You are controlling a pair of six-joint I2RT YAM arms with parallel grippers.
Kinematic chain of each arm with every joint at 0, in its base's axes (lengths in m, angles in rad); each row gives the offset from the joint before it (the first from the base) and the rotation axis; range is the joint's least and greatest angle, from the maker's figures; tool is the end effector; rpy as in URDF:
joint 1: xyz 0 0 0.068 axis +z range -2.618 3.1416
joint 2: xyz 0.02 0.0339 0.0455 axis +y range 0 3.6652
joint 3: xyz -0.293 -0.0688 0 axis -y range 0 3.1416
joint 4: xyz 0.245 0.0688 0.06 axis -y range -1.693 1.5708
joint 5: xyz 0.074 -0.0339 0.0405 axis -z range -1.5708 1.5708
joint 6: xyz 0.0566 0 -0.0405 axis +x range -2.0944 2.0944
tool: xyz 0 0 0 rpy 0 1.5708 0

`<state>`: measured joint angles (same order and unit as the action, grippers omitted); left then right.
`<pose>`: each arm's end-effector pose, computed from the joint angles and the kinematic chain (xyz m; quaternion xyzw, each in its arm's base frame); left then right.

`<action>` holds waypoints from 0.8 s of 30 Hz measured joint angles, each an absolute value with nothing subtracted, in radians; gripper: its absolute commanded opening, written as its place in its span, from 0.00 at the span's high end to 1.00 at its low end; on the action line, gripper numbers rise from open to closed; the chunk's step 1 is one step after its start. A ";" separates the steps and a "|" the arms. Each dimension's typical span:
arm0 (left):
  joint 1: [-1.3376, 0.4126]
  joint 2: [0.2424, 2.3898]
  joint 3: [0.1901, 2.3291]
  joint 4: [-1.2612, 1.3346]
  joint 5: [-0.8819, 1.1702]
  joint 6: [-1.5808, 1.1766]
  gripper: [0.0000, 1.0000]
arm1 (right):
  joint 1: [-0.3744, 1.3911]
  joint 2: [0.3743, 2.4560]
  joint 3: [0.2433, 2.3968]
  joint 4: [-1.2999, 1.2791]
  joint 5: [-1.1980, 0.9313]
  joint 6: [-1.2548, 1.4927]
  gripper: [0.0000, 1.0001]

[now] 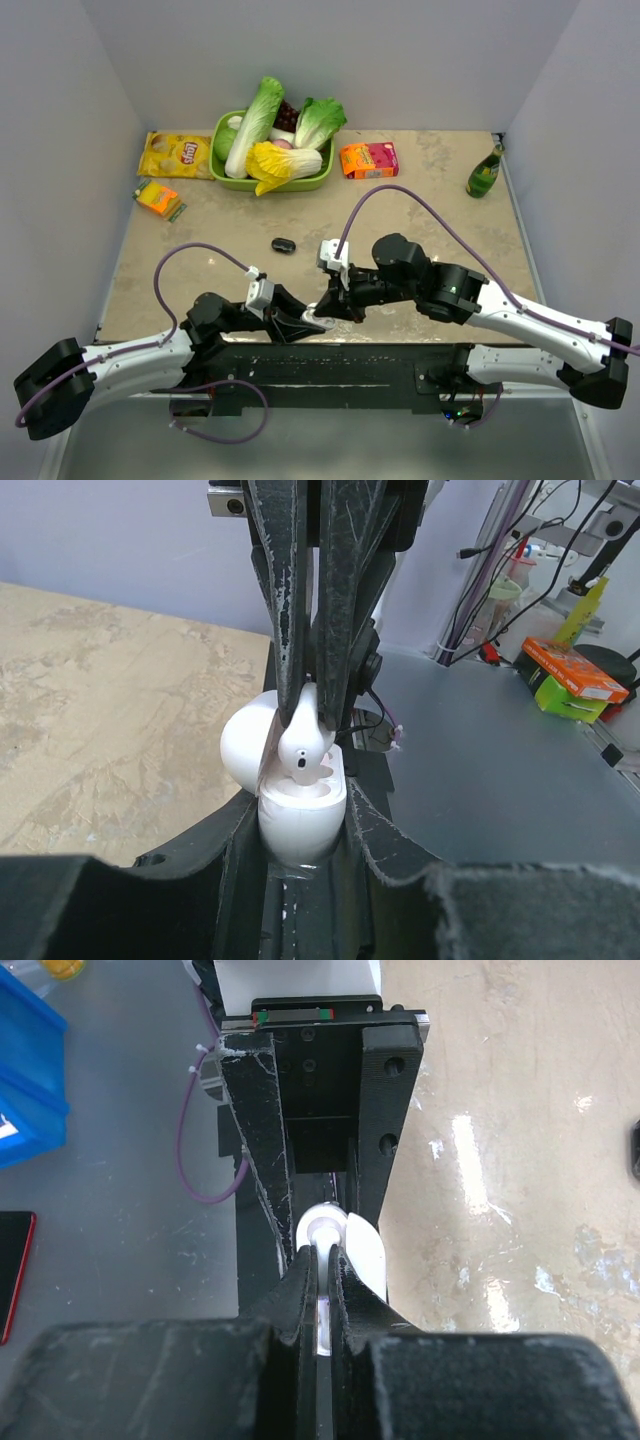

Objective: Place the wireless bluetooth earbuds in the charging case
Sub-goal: Place the earbud in the charging case.

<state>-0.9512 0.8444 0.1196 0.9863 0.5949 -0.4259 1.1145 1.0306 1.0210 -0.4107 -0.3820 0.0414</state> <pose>0.0702 -0.1530 0.2463 0.3757 0.5018 -0.6197 0.4722 0.0826 0.2161 0.3708 -0.5099 0.6552 0.4252 0.3604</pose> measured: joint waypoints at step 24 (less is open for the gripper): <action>-0.952 0.847 0.116 0.987 0.595 -0.427 1.00 | 1.149 1.069 1.021 -0.407 -0.347 0.045 0.81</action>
